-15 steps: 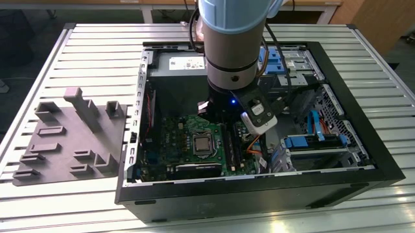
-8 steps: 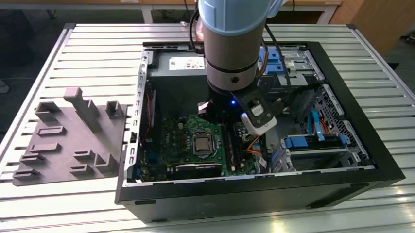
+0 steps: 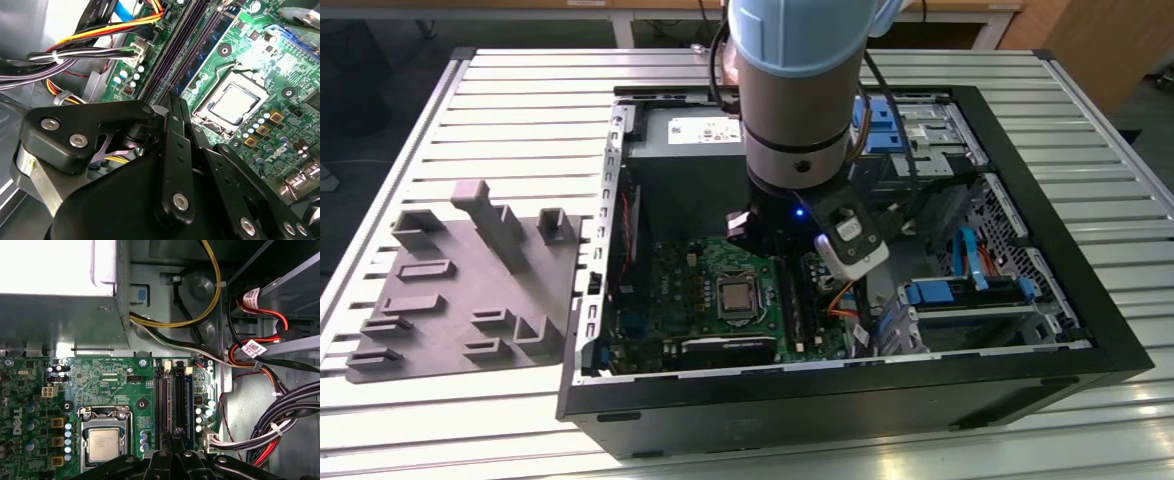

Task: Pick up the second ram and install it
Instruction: 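Insert the second ram into the second slot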

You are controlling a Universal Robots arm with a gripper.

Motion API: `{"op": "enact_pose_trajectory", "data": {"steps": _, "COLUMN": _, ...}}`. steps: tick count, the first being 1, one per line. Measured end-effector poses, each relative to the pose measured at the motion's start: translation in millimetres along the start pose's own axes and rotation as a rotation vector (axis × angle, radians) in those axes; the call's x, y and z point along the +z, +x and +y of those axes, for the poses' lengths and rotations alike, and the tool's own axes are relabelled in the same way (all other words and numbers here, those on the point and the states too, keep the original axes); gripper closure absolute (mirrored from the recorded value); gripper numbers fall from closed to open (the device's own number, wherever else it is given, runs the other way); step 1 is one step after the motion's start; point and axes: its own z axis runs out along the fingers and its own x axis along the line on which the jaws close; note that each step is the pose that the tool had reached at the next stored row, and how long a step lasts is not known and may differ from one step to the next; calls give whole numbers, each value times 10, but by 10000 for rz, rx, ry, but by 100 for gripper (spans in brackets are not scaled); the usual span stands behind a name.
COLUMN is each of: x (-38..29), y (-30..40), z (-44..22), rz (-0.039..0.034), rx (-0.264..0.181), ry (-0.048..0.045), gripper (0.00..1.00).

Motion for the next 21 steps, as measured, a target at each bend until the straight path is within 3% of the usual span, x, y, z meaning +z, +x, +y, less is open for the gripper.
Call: {"op": "enact_pose_trajectory", "data": {"steps": 21, "x": 41, "y": 2, "z": -3, "rz": 33, "rx": -61, "ry": -6, "gripper": 88}}
